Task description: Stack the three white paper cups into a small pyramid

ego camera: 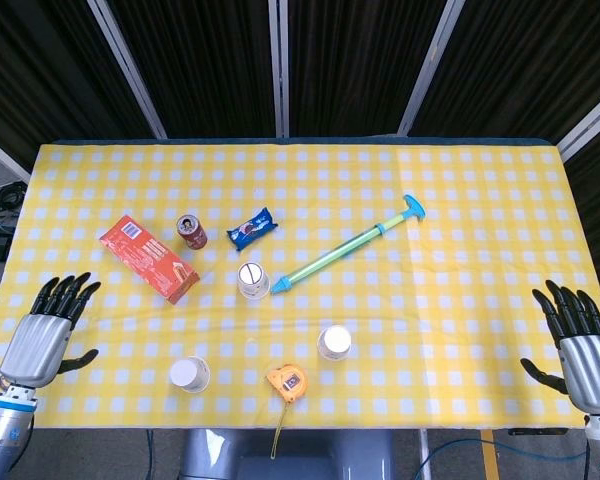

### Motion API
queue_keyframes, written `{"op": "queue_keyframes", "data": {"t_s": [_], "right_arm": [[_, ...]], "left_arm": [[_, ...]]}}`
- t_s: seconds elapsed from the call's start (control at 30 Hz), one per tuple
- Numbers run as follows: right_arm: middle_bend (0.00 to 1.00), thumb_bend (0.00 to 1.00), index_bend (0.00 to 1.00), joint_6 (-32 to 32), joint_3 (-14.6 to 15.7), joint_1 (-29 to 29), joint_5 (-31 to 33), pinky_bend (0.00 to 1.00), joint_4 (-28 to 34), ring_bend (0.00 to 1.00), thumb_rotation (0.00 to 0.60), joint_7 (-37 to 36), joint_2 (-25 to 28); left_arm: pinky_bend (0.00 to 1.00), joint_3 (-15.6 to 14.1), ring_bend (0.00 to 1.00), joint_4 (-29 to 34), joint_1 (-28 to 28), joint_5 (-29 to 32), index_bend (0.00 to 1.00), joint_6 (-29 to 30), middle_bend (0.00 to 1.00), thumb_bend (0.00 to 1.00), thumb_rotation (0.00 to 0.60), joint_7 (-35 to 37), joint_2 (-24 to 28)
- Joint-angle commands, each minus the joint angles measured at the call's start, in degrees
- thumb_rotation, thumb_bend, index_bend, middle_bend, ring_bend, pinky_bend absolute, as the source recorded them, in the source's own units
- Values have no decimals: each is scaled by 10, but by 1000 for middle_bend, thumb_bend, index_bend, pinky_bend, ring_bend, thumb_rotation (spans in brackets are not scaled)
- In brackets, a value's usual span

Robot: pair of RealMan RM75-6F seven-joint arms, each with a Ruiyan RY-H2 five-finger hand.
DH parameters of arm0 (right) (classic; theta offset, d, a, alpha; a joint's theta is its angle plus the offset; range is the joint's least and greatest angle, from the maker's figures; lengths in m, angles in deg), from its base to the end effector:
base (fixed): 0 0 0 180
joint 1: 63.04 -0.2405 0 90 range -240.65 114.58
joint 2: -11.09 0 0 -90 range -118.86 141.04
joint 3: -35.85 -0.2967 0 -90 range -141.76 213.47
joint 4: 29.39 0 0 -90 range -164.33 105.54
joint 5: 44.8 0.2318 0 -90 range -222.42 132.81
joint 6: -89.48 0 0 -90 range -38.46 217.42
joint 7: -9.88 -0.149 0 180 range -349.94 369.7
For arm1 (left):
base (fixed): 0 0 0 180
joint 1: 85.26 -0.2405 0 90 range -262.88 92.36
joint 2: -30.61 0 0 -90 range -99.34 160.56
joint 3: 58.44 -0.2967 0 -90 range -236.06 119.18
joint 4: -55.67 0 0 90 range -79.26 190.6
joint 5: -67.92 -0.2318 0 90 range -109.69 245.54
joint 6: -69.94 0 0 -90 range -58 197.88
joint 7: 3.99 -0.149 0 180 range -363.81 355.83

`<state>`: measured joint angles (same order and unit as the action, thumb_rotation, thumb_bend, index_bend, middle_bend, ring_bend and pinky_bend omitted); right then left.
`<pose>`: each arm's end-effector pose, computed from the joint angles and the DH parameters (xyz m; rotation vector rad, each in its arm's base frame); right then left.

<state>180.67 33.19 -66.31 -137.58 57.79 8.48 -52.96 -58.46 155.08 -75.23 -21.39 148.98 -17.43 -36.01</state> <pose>-0.3577 -0.1799 0.1728 1.4327 -0.7470 0.9608 -0.3063 0.2026 0.1062 -1.6250 -0.8580 -0.8662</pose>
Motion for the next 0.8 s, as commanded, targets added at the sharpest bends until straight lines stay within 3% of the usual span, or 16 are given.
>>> {"op": "queue_keyframes", "data": {"t_s": [0.03,0.17,0.27,0.63,0.8], "right_arm": [[0,23,49,0,0,0,-1,0,0,0,600,-1,0],[0,22,49,3,-1,1,0,0,2,0,600,-7,2],[0,22,49,4,-1,1,0,0,2,0,600,-10,4],[0,21,49,10,-5,3,2,0,3,0,600,-30,11],[0,22,49,13,-6,4,3,0,3,0,600,-37,13]], "left_arm": [[0,-13,0,19,17,-21,106,-27,0,130,600,-26,0],[0,-38,0,46,46,-54,184,-90,0,132,600,-78,-17],[0,-39,0,55,56,-43,236,-116,0,138,600,-103,-29],[0,-35,0,81,83,-1,231,-173,0,145,600,-180,-69],[0,-32,0,86,93,23,260,-190,0,217,600,-209,-79]]}}
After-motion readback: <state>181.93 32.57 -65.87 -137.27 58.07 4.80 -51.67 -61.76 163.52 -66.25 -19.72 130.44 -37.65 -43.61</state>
